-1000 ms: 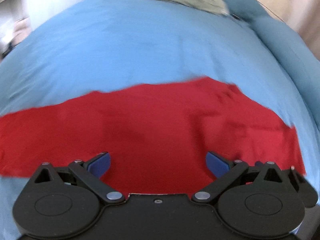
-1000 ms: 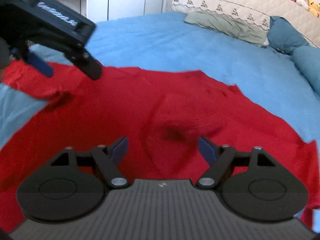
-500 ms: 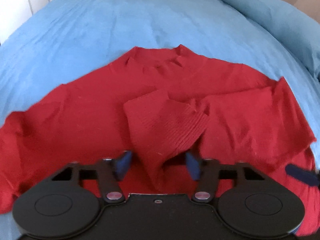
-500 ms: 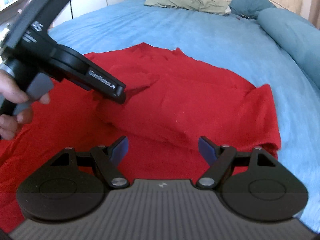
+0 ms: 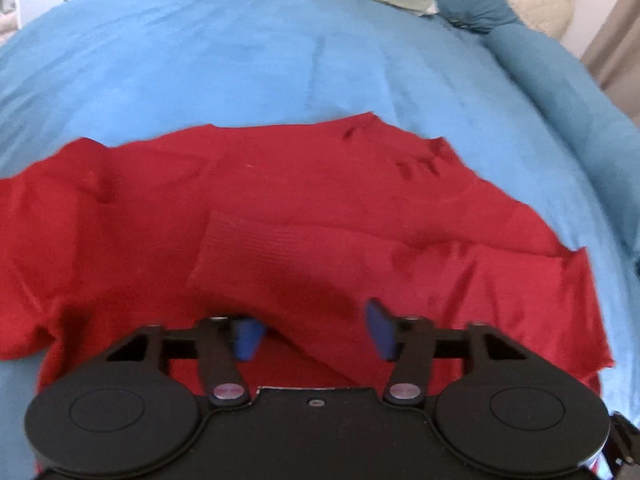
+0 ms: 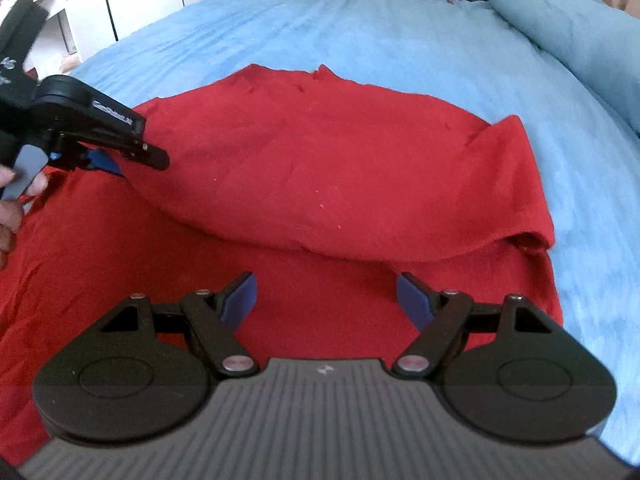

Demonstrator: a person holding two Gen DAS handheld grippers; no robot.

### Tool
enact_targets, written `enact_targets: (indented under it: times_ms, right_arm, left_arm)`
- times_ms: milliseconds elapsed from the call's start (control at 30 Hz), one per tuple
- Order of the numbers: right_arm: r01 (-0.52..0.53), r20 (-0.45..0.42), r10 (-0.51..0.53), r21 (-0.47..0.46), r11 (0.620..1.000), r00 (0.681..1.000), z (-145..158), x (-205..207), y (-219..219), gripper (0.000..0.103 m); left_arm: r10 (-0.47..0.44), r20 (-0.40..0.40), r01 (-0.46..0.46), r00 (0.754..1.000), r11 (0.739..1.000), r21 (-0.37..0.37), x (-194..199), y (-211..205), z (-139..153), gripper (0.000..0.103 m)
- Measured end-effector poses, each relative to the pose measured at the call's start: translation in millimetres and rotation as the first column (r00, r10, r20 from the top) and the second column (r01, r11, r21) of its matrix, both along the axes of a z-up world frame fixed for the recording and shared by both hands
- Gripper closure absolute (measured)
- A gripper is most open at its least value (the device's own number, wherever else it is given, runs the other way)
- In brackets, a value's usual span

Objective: Fold small clothes
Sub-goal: 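Carry the held sleeve with the right gripper across the sweater body, then open the right gripper to lay the sleeve down and withdraw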

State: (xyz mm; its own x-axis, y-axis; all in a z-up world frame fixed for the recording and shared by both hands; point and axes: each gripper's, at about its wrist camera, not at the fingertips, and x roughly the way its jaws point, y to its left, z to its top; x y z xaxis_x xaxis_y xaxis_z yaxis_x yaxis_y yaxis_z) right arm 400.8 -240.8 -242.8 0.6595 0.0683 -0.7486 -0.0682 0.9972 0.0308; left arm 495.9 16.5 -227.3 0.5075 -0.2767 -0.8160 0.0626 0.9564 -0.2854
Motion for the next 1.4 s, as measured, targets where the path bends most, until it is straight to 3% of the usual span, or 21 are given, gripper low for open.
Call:
enact_targets:
  times_ms: [100, 200, 267, 333, 367, 500, 700, 800, 900, 1067, 1200, 1333, 1400]
  right_arm:
    - [0.003, -0.008, -0.003, -0.001, 1.0, 1.0, -2, 3, -2, 0.01]
    - [0.004, -0.016, -0.004, -0.015, 1.0, 1.0, -3, 4, -2, 0.01]
    - [0.01, -0.018, -0.01, -0.016, 1.0, 1.0, -3, 5, -3, 0.01]
    - [0.014, -0.016, -0.014, -0.02, 1.0, 1.0, -3, 6, -4, 0.009]
    - [0.016, -0.015, -0.016, -0.026, 1.0, 1.0, -3, 8, -5, 0.005]
    - [0.066, 0.01, -0.065, -0.093, 0.994, 0.998, -4, 14, -16, 0.001]
    - [0.11, 0.011, -0.11, -0.045, 0.993, 0.994, -5, 21, -38, 0.001]
    - [0.127, 0.014, -0.126, -0.061, 0.99, 0.992, -5, 23, -41, 0.0]
    - [0.158, 0.015, -0.157, -0.041, 0.987, 0.987, -8, 26, -49, 0.0]
    - [0.218, 0.032, -0.217, -0.035, 0.975, 0.976, -9, 26, -62, 0.0]
    - [0.271, 0.018, -0.272, 0.032, 0.962, 0.962, -12, 16, -82, 0.0]
    - [0.232, 0.045, -0.23, -0.059, 0.971, 0.972, 2, 14, -68, 0.0]
    - [0.189, 0.092, -0.184, -0.046, 0.981, 0.979, 15, 12, -61, 0.0]
  left_arm:
    - [0.007, 0.007, -0.007, 1.0, 1.0, -0.016, 0, 1, -1, 0.033]
    - [0.044, 0.011, -0.044, 0.999, 0.999, -0.029, 0, 3, 0, 0.039]
    - [0.059, 0.015, -0.059, 0.998, 0.998, 0.011, 3, 3, 1, 0.072]
    - [0.053, 0.0, -0.053, 0.999, 0.998, 0.045, 6, 5, 1, 0.096]
    - [0.054, 0.001, -0.054, 0.999, 0.998, 0.044, 7, 7, 1, 0.098]
    - [0.056, 0.067, -0.058, 0.996, 0.998, 0.036, 3, 18, 12, 0.098]
    - [0.131, 0.217, -0.152, 0.967, 0.985, 0.084, -3, 38, 38, 0.098]
    - [0.171, 0.2, -0.193, 0.965, 0.977, 0.092, 0, 49, 27, 0.097]
    - [0.18, 0.157, -0.201, 0.971, 0.971, 0.129, 1, 51, 11, 0.088]
    - [0.226, 0.171, -0.255, 0.959, 0.951, 0.175, -10, 61, 14, 0.049]
    - [0.231, 0.183, -0.264, 0.956, 0.946, 0.189, -23, 67, 26, 0.046]
    - [0.185, 0.196, -0.224, 0.963, 0.953, 0.201, -29, 57, 32, 0.043]
    - [0.158, 0.193, -0.198, 0.968, 0.958, 0.209, -27, 48, 32, 0.04]
